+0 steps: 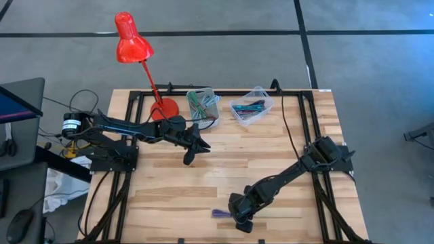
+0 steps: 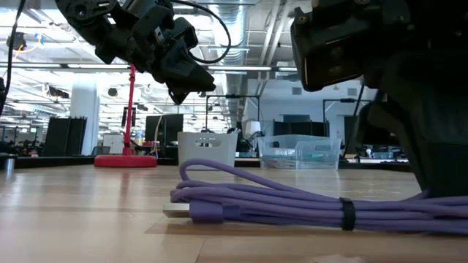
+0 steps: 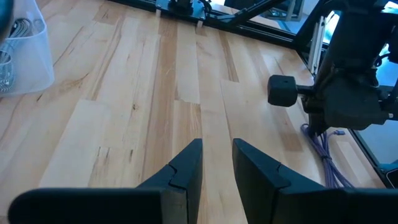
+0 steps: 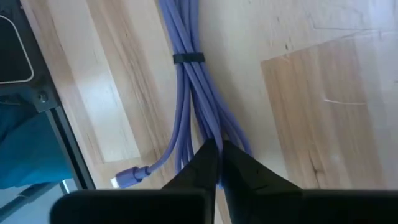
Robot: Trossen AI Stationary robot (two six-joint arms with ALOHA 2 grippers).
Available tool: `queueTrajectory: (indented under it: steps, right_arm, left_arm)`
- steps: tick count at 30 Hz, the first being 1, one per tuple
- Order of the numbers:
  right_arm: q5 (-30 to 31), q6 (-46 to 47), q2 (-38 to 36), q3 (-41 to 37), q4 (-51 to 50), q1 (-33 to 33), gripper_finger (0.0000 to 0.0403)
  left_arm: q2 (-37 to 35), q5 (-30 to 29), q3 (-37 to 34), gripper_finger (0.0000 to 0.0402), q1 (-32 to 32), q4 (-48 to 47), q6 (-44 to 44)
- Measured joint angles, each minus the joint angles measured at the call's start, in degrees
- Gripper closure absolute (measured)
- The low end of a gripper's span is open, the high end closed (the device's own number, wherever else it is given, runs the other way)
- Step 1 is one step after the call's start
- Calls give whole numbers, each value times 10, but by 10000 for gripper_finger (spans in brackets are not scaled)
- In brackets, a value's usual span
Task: Pick & Place USB Port
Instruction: Put the purple charger cable into the gray bin
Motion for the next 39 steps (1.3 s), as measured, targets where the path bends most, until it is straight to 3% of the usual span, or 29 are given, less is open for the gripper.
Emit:
queueTrajectory:
  steps: [7, 17, 32, 39]
  right_arm:
    - [37, -28, -16, 0, -13, -1, 400]
    - [235, -57, -107, -2, -157, -5, 402]
    - [438, -77, -224, -4, -383, -4, 403]
    - [524, -77, -314, -87, -392, -15, 403]
  left_arm:
    - [0, 0, 0, 314, 0, 0, 0]
    - [0, 0, 0, 314, 0, 0, 0]
    - [0, 0, 1, 314, 0, 47, 0]
    - [0, 0, 1, 314, -1, 96, 0]
